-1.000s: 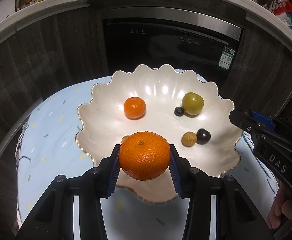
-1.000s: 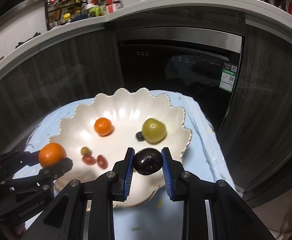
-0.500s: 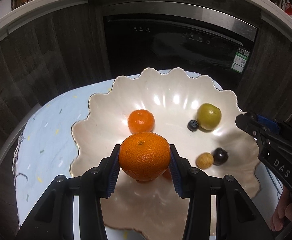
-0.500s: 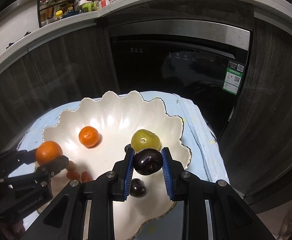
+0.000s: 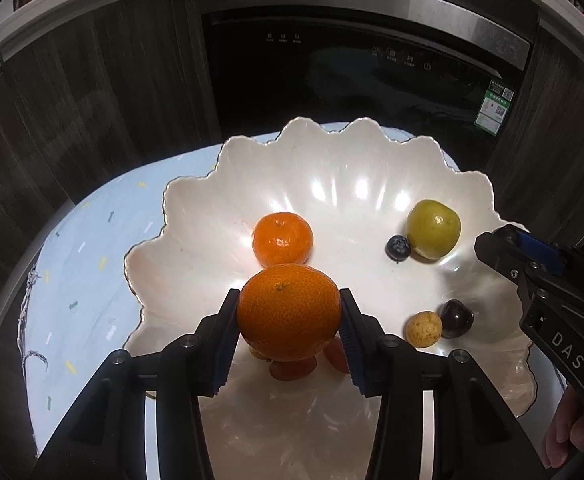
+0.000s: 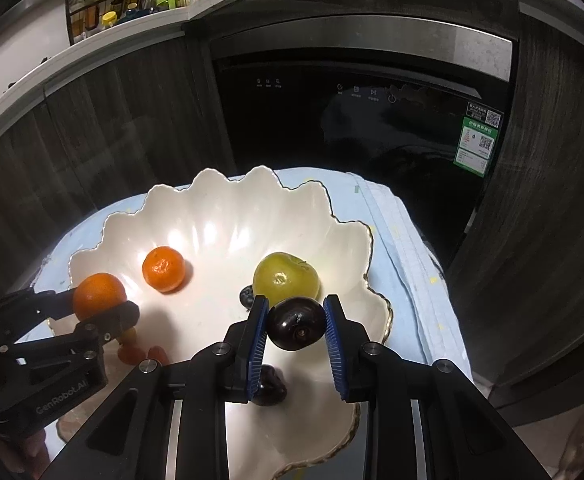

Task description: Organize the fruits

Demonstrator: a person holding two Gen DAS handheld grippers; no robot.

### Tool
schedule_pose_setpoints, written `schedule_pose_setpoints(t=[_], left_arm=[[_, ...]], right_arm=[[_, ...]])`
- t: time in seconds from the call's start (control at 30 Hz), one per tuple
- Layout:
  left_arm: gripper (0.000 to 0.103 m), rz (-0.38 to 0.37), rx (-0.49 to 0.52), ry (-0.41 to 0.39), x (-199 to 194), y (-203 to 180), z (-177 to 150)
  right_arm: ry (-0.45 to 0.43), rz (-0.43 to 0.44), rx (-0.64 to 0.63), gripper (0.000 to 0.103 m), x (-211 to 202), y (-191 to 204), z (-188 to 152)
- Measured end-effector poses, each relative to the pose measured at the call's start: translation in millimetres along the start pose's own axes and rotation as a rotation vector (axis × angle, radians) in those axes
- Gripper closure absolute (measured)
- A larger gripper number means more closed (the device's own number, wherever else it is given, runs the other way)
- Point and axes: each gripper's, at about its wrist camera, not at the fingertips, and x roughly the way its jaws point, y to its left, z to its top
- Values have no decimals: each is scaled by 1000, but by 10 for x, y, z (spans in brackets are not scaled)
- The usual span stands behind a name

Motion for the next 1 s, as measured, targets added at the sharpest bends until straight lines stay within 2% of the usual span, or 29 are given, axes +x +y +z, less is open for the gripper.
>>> schedule_pose_setpoints(t=[0.03, 0.07, 0.1, 0.13, 0.2, 0.27, 0.4, 0.53, 1.0], left_arm=[[35, 5, -3, -9, -18, 0, 1], [30, 15, -6, -28, -49, 1, 5], [26, 23, -7, -48, -89, 2, 8], [26, 24, -2, -52, -113, -5, 17], [26, 24, 7, -48, -137, -19, 32], [26, 29, 12, -54, -177, -25, 34], [16, 39, -1, -66, -256, -7, 27], [15, 44, -10, -69, -352, 2, 16], [7, 79, -50, -145, -955, 61, -124]], right_arm=[[2, -1, -1, 71, 2, -2, 4], [5, -4, -2, 68, -1, -4, 4], [4, -7, -2, 57, -8, -9, 7], [-3, -10, 0, 45, -25, -17, 10], [-25, -18, 9, 37, -76, -34, 10], [-35, -21, 9, 36, -108, -39, 24], [-39, -27, 16, 31, -156, -54, 27], [-55, -31, 21, 27, -255, -54, 24], [-124, -32, -12, 26, -794, 106, 15]])
